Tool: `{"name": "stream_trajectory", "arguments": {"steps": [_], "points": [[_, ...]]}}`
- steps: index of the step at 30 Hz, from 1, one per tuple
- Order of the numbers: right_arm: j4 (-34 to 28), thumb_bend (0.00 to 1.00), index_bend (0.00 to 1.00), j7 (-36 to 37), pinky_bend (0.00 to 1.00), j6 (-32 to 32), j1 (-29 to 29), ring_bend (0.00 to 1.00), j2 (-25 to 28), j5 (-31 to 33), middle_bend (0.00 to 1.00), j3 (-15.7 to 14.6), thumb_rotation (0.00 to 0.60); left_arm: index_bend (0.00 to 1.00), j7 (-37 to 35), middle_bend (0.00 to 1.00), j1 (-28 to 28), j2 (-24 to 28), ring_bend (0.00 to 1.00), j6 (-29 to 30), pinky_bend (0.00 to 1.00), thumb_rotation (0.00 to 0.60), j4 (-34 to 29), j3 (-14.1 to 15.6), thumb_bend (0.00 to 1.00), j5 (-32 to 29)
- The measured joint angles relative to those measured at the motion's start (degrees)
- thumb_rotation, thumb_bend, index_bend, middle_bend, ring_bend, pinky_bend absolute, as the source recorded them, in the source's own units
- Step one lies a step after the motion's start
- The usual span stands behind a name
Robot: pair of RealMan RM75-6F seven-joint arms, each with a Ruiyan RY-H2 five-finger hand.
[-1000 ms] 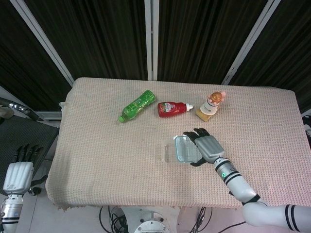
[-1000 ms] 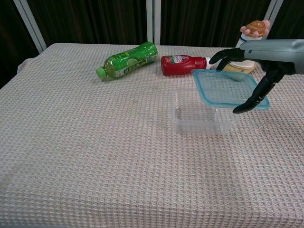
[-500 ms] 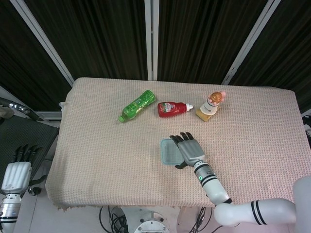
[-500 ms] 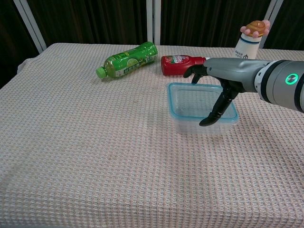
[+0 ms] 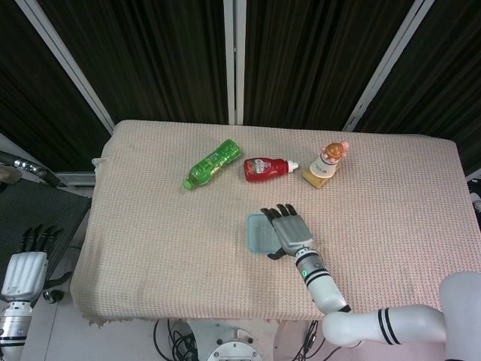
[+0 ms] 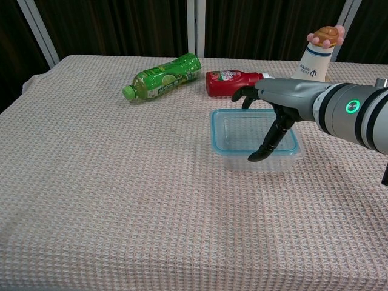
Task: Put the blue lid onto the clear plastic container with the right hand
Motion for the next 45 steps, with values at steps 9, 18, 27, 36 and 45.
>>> {"name": "stream_trajectory", "arguments": {"steps": [9, 18, 27, 36, 45], "points": [[0.13, 0.16, 0.10, 1.33, 0.00, 0.10, -0.85, 0.05, 0.43, -0.38, 0.40, -0.58, 0.600, 0.16, 0.06, 0.10, -0.13, -0.14, 0.00, -0.35, 0.03, 0.600, 0.08, -0.03, 0.00, -0.10], [-0.44, 0.16, 0.10, 1.92, 0.00, 0.52, -1.69, 0.05, 1.14, -1.29, 0.40, -1.18, 0.600, 0.16, 0.05, 0.10, -0.43, -0.30, 0.00, -0.79, 0.03, 0.600, 0.28, -0.11, 0.00, -0.13], [1.00, 0.16, 0.11, 2.40, 0.00, -0.13, -1.81, 0.05, 0.61, -1.20, 0.40, -1.12, 0.600, 0.16, -0.01, 0.10, -0.32, -0.40, 0.00, -0.93, 0.03, 0.600, 0.39, -0.01, 0.00, -0.35], [1.70, 0.16, 0.10, 2.31, 0.00, -0.20, -1.85, 0.05, 0.12, -1.89, 0.39, -1.28, 0.600, 0.16, -0.16, 0.10, -0.20, -0.55, 0.00, -0.85, 0.03, 0.600, 0.59, 0.04, 0.00, -0.39], [1.60, 0.08, 0.00, 2.84, 0.00, -0.56, -2.37, 0.02, 0.33, -3.04, 0.24, -1.66, 0.600, 0.16, -0.48, 0.10, -0.21, -0.88, 0.00, -0.79, 0.03, 0.600, 1.01, 0.01, 0.00, -0.32]]}}
